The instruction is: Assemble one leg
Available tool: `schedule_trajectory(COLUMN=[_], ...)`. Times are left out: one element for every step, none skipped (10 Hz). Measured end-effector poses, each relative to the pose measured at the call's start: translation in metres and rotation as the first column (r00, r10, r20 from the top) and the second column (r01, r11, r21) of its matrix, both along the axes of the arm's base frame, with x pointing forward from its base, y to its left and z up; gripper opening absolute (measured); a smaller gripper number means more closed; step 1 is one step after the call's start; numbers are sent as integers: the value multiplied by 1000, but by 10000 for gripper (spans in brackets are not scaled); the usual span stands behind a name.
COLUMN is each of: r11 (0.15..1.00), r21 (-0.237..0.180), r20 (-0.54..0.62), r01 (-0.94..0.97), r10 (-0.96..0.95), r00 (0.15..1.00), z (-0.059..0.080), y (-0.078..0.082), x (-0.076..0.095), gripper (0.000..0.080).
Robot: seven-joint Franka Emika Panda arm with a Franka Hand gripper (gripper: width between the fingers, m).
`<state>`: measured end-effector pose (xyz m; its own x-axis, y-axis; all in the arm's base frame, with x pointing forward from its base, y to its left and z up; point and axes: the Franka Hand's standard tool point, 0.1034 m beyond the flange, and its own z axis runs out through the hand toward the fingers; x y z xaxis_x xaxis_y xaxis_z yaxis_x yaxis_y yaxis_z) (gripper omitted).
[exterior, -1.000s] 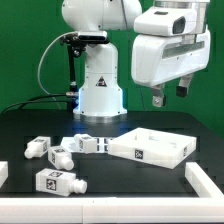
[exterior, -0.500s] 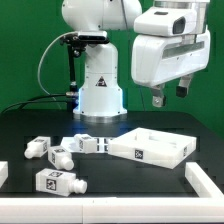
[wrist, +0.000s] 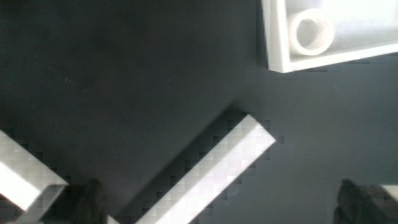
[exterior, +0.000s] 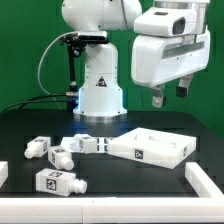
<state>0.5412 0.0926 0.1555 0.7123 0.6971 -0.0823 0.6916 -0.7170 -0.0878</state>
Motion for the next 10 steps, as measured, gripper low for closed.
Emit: schedule_trajectory(r11=[993, 985, 983, 985, 985, 985, 985, 985, 985, 997], r21=[-19, -36, -36, -25, -25, -25, -25, -25, -21, 3], r20=[5, -12, -23, -12, -13, -14, -14, -15, -1, 56], r01=[112, 166, 182, 172, 171, 170, 171, 171, 170, 72], r10=[-112, -167, -183, -172, -171, -171, -171, -171, -170, -72], r00=[994, 986, 983, 985, 985, 985, 985, 985, 985, 996], z=[-1, -2, -2, -1, -2, -2, -3, -3, -5, -21], y=[-6, -15, -24, -28, -26, -26, -27, -27, -27, -29], x=[-16, -31, -34, -30, -31, -31, -31, -31, -31, -41], gripper=[649, 649, 649, 649, 649, 649, 649, 649, 649, 649])
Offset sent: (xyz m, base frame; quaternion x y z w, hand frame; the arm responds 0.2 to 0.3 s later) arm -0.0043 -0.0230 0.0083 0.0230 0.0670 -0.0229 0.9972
